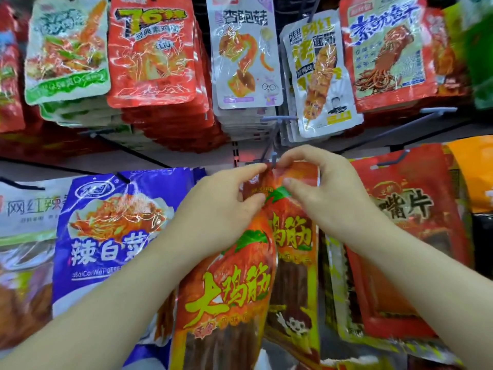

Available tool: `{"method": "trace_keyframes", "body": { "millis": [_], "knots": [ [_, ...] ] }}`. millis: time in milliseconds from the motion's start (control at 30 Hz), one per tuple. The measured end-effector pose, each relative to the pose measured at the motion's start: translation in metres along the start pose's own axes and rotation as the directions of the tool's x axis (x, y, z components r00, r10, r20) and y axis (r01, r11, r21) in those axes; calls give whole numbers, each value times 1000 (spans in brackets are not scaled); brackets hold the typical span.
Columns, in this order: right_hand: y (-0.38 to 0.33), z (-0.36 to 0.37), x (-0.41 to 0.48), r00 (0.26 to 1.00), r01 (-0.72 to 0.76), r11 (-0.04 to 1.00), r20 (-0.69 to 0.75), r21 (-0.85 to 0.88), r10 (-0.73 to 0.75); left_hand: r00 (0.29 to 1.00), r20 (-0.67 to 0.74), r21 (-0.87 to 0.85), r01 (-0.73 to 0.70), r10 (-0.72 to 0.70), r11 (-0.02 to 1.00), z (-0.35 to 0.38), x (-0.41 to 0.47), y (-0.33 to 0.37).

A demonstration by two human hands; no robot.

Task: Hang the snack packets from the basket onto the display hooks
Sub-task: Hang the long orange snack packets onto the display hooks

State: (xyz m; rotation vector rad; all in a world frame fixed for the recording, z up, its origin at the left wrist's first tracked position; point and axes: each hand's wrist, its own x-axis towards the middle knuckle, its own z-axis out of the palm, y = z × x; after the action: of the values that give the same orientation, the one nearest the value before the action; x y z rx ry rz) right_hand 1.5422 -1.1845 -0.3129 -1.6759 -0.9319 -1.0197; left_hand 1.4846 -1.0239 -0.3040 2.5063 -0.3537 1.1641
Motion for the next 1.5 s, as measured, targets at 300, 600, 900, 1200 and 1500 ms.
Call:
{"method": "trace_keyframes", "body": {
  "millis": [300,600,900,1200,1500],
  "knots": [
    [25,18,11,975,-168,973,118,-156,187,976,186,-61,125,-111,990,30,10,-5],
    [22,20,-14,994,33,960,110,-278,-3,955,268,-4,130,-124,991,51,23,-21],
    [41,41,-3,984,-85,995,153,-45,91,994,-18,-61,111,-112,992,42,21,-21],
    [51,51,2,890,-89,883,360,-461,278,960,230,108,138,-160,985,51,34,-24],
    [17,7,-32,673,-608,745,674,272,303,987,151,-414,121,-63,902,22,-9,-14]
  ]
}}
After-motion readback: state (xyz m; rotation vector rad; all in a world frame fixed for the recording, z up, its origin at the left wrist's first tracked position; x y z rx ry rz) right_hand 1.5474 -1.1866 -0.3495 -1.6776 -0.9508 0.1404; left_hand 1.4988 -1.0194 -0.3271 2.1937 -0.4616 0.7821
